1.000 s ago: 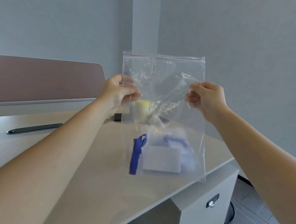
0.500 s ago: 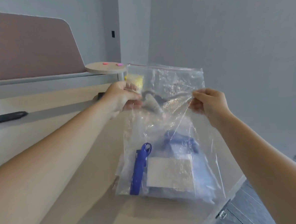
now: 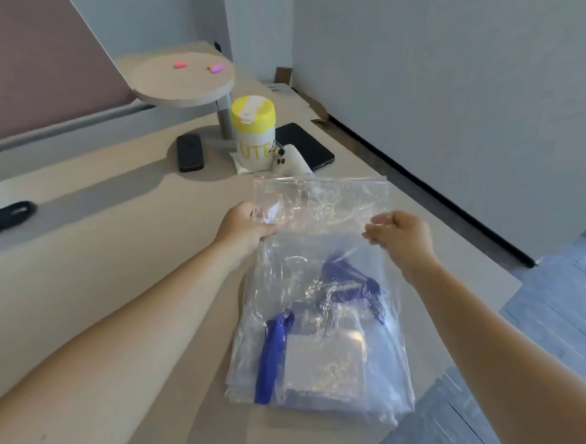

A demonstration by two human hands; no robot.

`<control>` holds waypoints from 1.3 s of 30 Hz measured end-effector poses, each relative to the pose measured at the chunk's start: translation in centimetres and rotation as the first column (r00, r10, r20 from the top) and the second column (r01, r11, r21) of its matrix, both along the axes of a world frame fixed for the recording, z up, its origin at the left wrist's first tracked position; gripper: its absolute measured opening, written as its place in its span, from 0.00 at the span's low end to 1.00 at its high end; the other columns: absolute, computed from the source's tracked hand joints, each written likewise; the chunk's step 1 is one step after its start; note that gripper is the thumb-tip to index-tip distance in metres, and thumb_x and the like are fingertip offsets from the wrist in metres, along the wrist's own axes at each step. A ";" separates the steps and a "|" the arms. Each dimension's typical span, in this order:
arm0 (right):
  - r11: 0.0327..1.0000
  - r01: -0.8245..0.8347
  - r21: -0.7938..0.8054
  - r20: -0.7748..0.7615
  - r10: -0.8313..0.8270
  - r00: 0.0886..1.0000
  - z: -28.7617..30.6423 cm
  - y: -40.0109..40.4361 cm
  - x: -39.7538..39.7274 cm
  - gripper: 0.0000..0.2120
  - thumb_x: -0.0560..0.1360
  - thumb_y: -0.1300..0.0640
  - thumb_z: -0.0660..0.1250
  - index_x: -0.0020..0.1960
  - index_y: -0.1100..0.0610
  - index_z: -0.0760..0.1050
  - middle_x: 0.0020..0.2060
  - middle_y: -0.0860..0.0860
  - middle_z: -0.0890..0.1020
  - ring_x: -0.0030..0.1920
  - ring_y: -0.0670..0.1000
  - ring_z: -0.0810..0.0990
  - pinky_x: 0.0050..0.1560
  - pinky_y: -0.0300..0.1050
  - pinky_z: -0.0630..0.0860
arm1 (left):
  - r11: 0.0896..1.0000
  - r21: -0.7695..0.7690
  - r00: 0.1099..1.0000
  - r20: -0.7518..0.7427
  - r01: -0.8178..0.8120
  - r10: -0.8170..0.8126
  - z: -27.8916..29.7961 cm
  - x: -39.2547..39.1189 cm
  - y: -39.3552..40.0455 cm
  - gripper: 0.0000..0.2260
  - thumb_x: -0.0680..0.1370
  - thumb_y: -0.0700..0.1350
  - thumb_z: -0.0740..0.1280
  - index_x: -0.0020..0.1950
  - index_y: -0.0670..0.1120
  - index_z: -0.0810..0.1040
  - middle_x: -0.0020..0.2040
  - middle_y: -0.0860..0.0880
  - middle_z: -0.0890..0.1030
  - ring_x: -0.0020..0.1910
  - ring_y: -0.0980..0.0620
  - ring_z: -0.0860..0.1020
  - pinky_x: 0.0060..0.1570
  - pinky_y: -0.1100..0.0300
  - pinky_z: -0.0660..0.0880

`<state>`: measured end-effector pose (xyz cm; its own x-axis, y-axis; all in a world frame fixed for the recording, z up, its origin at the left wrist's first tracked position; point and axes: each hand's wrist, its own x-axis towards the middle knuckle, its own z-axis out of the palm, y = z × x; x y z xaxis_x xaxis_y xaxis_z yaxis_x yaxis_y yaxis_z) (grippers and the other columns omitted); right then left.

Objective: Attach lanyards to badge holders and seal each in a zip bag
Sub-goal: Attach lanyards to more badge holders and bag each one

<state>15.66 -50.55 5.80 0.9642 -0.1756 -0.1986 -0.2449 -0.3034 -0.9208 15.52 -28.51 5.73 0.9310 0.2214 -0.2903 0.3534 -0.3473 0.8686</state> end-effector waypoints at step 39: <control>0.914 -0.110 0.391 -0.148 0.180 0.972 -3.6 -2.1 0.7 0.16 0.67 0.73 0.66 0.46 0.55 0.73 0.40 0.52 0.79 0.39 0.52 0.79 0.38 0.44 0.79 | 0.964 -0.265 0.996 -0.070 0.038 -0.058 -4.6 0.6 -0.9 0.25 0.70 0.31 0.69 0.64 0.43 0.68 0.58 0.47 0.74 0.55 0.51 0.73 0.42 0.70 0.73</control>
